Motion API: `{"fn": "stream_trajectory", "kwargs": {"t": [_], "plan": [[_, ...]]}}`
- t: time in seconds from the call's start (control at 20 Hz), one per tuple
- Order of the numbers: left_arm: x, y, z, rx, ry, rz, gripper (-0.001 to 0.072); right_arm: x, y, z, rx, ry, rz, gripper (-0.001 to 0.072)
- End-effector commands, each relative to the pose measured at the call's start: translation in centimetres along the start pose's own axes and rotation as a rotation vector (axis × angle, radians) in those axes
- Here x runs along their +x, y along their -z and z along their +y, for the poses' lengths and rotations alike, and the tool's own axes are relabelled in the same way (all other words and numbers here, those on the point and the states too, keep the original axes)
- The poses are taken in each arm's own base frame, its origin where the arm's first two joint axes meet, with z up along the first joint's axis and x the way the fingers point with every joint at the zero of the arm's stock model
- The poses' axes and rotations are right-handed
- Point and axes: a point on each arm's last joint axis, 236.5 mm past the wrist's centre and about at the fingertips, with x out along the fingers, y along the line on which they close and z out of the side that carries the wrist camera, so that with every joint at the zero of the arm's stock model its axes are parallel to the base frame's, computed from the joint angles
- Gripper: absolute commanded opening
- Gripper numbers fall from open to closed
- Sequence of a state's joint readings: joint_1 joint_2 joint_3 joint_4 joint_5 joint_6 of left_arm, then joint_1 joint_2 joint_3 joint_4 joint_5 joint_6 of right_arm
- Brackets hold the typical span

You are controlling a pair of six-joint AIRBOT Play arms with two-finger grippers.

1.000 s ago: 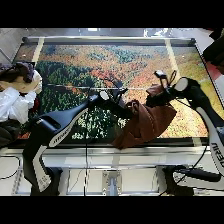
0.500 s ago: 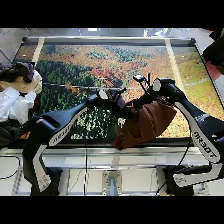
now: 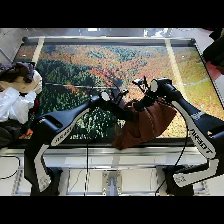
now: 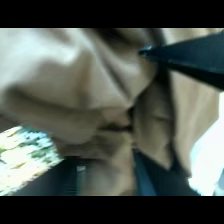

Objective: Fold the shirts.

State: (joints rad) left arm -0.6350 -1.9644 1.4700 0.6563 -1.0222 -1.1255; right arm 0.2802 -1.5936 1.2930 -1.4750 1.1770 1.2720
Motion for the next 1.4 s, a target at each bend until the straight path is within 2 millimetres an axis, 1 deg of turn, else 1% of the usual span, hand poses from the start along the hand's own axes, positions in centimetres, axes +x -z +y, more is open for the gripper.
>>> {"fn": "stream_trajectory", "kwargs": {"t": [0.0,0.05,0.1,0.2,0.25,0.3,0.35,0.4,0.45,0.5,0.55,0.6,0.65,0.7,0.75,0.8,0.85,0.9,0.95,1.05,1.1,1.15,1.2,1.25,1.3,1.35], "plan": [[-0.2,0.7,0.4,0.005,-0.006,0.032,0.0192,0.7,0.5,-0.5,-0.007,0.015,0.031,0.0193],[-0.1,0.9,0.3,0.007,-0.004,0.038,0.0074,0.6,0.5,-0.5,-0.007,0.016,0.030,0.0021],[0.0,1.0,0.1,0.009,-0.002,0.043,0.0015,0.6,0.5,-0.5,-0.007,0.017,0.030,0.0016],[-0.1,1.0,0.0,0.008,0.000,0.043,0.0014,0.3,0.6,-0.6,0.007,0.023,0.030,0.0014],[-0.7,0.8,-0.2,-0.009,0.004,0.037,0.0013,-0.6,0.6,-1.0,0.017,0.043,0.028,0.0013],[-2.0,0.2,-0.5,-0.010,0.008,0.017,0.0012,-2.0,0.5,-1.5,0.007,0.074,0.019,0.0012],[-4.0,-0.6,-0.8,-0.003,0.011,-0.013,0.0013,-4.2,0.3,-2.4,-0.001,0.120,0.001,0.0012],[-7.0,-1.5,-1.3,0.010,0.013,-0.053,0.0012,-6.9,0.2,-3.0,-0.009,0.162,-0.026,0.0012],[-10.3,-2.2,-2.0,0.021,0.021,-0.092,0.0012,-10.5,0.2,-3.4,-0.010,0.206,-0.064,0.0012],[-14.3,-2.6,-2.9,0.040,0.025,-0.138,0.0012,-14.1,0.5,-3.6,-0.008,0.242,-0.109,0.0012],[-18.2,-2.9,-3.9,0.063,0.021,-0.191,0.0012,-18.3,1.4,-3.5,0.004,0.280,-0.165,0.0012],[-22.8,-3.0,-5.1,0.093,0.006,-0.266,0.0012,-22.3,2.4,-3.2,0.027,0.308,-0.231,0.0012],[-27.4,-3.0,-6.5,0.129,-0.021,-0.358,0.0012,-26.4,4.0,-2.5,0.057,0.327,-0.312,0.0012],[-31.7,-2.7,-8.0,0.165,-0.055,-0.452,0.0012,-30.0,5.7,-1.6,0.084,0.333,-0.394,0.0012],[-35.9,-1.9,-9.7,0.204,-0.094,-0.548,0.0012,-33.7,7.7,-0.3,0.109,0.329,-0.494,0.0012],[-40.1,-0.6,-11.8,0.249,-0.143,-0.651,0.0013,-37.1,9.8,0.8,0.131,0.330,-0.603,0.0012],[-43.9,1.1,-14.0,0.295,-0.198,-0.755,0.0012,-39.8,11.4,1.9,0.144,0.326,-0.699,0.0012],[-47.2,2.8,-16.1,0.334,-0.256,-0.859,0.0013,-42.9,13.3,3.1,0.147,0.325,-0.820,0.0012],[-50.7,4.5,-18.3,0.374,-0.331,-0.986,0.0013,-45.3,14.5,4.1,0.147,0.314,-0.922,0.0012],[-57.2,8.0,-21.7,0.388,-0.497,-1.250,0.0012,-49.5,15.8,6.2,0.116,0.288,-1.108,0.0011],[-59.4,9.7,-23.2,0.378,-0.551,-1.360,0.0012,-51.0,16.0,7.0,0.101,0.275,-1.170,0.0012],[-60.9,11.3,-24.3,0.383,-0.609,-1.433,0.0012,-51.8,15.8,7.3,0.093,0.268,-1.203,0.0012],[-61.6,12.2,-25.0,0.394,-0.641,-1.468,0.0011,-52.0,15.1,7.1,0.092,0.271,-1.214,0.0011],[-61.9,12.4,-25.1,0.395,-0.650,-1.481,0.0011,-51.6,14.0,6.8,0.094,0.269,-1.195,0.0011],[-61.9,11.9,-24.5,0.381,-0.648,-1.472,0.0010,-50.6,12.6,6.3,0.096,0.264,-1.158,0.0012],[-61.8,10.9,-23.0,0.352,-0.640,-1.444,0.0010,-49.0,10.7,5.7,0.095,0.256,-1.102,0.0011]]}}
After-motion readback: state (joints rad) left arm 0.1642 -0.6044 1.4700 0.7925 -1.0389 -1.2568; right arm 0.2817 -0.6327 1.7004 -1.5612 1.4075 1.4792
